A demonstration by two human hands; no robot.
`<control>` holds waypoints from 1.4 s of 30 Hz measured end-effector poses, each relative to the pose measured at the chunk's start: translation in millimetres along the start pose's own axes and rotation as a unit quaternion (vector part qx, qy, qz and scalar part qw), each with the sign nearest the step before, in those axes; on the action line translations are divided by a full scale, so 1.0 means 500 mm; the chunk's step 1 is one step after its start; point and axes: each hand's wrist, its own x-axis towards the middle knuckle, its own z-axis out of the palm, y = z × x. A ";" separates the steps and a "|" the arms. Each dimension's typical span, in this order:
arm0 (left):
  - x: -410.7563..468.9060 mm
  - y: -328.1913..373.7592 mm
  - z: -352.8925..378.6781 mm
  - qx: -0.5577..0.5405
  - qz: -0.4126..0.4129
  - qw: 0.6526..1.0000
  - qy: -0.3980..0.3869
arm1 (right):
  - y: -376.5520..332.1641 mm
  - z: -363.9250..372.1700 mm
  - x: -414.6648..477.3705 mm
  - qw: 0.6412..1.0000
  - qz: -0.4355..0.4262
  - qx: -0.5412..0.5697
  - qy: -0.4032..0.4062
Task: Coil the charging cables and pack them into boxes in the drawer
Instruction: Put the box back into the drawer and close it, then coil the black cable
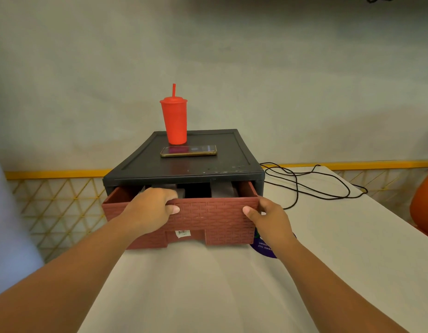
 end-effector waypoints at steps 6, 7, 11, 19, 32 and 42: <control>0.023 -0.006 0.012 0.006 -0.011 1.000 0.013 | 0.071 -0.029 0.039 0.999 0.020 0.028 0.022; 0.023 -0.005 0.011 0.007 -0.015 1.000 0.014 | 0.092 -0.034 0.048 0.998 0.035 0.025 0.039; 0.013 0.002 0.017 0.057 -0.008 0.996 0.069 | 0.180 -0.046 0.083 0.993 0.083 -0.086 0.010; -0.070 0.064 0.113 -0.002 0.136 0.942 0.308 | 0.223 -0.040 0.160 0.923 0.011 -0.379 -0.068; -0.133 0.192 0.239 -0.127 0.234 0.958 0.103 | 0.252 -0.089 -0.007 0.969 -0.024 -0.243 0.036; -0.224 0.269 0.278 -0.095 0.194 0.975 -0.054 | 0.214 -0.116 -0.247 0.971 -0.104 -0.207 -0.059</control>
